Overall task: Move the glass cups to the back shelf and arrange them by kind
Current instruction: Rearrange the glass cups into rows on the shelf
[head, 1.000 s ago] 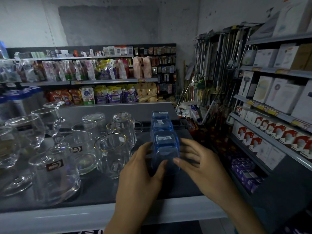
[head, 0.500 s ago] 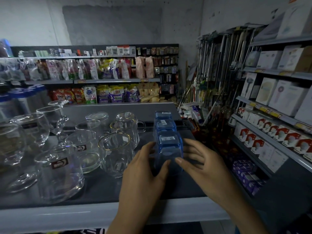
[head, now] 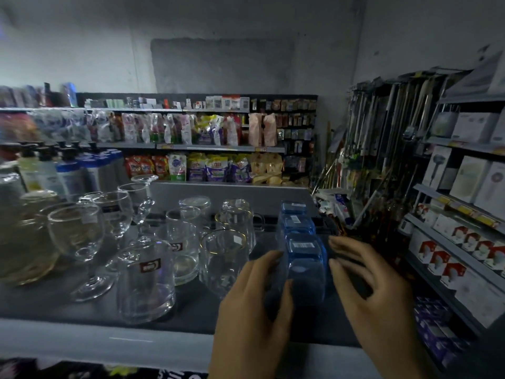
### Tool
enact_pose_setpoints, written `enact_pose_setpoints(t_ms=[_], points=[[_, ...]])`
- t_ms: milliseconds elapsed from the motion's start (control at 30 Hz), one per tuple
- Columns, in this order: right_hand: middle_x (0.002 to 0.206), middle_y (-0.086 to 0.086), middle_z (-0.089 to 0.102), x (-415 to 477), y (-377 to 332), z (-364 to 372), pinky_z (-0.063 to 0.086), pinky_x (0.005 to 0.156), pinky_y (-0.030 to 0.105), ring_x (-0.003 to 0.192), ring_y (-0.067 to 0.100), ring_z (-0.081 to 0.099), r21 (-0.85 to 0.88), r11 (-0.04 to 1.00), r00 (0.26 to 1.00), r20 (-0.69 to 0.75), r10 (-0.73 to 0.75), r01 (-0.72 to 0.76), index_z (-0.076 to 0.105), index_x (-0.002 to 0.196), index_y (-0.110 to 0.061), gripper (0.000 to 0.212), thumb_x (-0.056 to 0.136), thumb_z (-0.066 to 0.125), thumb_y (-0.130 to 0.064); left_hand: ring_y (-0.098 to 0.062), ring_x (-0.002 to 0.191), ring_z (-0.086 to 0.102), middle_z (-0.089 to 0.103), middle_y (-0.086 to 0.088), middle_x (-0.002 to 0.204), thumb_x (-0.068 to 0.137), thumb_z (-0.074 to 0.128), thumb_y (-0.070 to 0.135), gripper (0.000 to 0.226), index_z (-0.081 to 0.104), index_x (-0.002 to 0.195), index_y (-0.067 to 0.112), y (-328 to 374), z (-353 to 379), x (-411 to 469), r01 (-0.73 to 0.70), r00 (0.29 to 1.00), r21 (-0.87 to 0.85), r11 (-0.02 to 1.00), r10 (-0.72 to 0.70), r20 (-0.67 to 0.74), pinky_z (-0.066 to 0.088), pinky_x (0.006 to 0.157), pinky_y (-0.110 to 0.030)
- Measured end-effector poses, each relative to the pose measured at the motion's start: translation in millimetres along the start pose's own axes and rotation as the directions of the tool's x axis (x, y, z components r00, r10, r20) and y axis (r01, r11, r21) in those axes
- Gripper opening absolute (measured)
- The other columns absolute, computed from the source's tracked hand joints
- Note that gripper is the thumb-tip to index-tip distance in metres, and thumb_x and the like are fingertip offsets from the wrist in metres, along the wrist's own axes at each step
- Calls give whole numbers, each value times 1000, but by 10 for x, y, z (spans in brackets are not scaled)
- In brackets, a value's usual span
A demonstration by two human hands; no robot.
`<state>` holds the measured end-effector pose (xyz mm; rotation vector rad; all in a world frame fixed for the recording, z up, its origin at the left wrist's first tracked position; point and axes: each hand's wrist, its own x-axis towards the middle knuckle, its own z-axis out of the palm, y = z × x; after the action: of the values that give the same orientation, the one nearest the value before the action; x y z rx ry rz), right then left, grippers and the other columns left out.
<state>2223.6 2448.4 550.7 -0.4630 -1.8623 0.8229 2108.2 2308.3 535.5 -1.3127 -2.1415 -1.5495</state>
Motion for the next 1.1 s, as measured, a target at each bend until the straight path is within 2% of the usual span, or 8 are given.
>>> enact_pose_setpoints(t_ms=[100,167,233,300,433,667,933,1100], points=[[123,-25,63,151,-291,80,48,95,12,115,-8,59,-155,959,969,106,-224,238,66,124,-36,33,94,66,-21,-5,103,69,66,17,125,87,67,42,48,61,133,34,-4,-262,-23,-148,972,297,943,195,-135,57,80,-20],[122,-19,62,371,-501,191,43,98,8,113,-6,57,-224,894,913,230,-338,388,66,126,-30,31,96,62,-24,-20,101,70,70,0,123,78,79,31,57,66,132,18,-82,-367,63,-140,961,498,856,239,-142,57,75,-28],[126,-15,61,641,-678,370,44,98,14,113,1,56,-283,844,856,397,-330,456,64,129,-29,32,98,64,-23,-28,107,66,69,-5,126,74,83,30,62,66,133,15,-149,-427,149,-89,977,636,767,190,-92,58,79,-39],[130,-8,59,904,-731,622,48,101,30,117,11,55,-352,805,801,551,-235,478,60,135,-27,37,98,66,-22,-31,110,64,70,-5,125,76,83,34,58,68,129,17,-175,-463,208,-72,988,711,700,150,-47,57,83,-43],[128,4,49,1246,-647,1114,49,100,42,122,23,49,-498,697,700,714,-7,516,60,134,-19,42,94,67,-13,-33,102,64,73,-2,103,67,88,33,45,74,107,17,-213,-481,267,-104,986,763,638,166,-5,53,75,-43],[114,0,45,1370,-493,1362,41,92,28,115,22,53,-487,701,597,795,108,521,70,123,-23,30,93,71,-19,-33,107,63,70,1,97,65,94,27,40,74,99,21,-395,-617,306,-142,981,692,708,193,4,57,70,-36],[117,0,65,1322,-479,1380,40,84,28,108,15,57,-449,766,613,785,93,459,75,111,-19,19,92,75,-24,-31,114,57,67,3,100,71,91,28,36,72,102,23,-486,-667,328,-105,986,655,748,165,-31,56,61,-34],[106,-5,73,1315,-452,1293,46,81,23,100,10,65,-400,842,687,725,50,361,79,102,-18,16,87,80,-23,-34,114,58,69,1,102,72,91,27,38,72,104,24,-509,-711,344,-117,988,668,735,152,6,57,64,-37]])
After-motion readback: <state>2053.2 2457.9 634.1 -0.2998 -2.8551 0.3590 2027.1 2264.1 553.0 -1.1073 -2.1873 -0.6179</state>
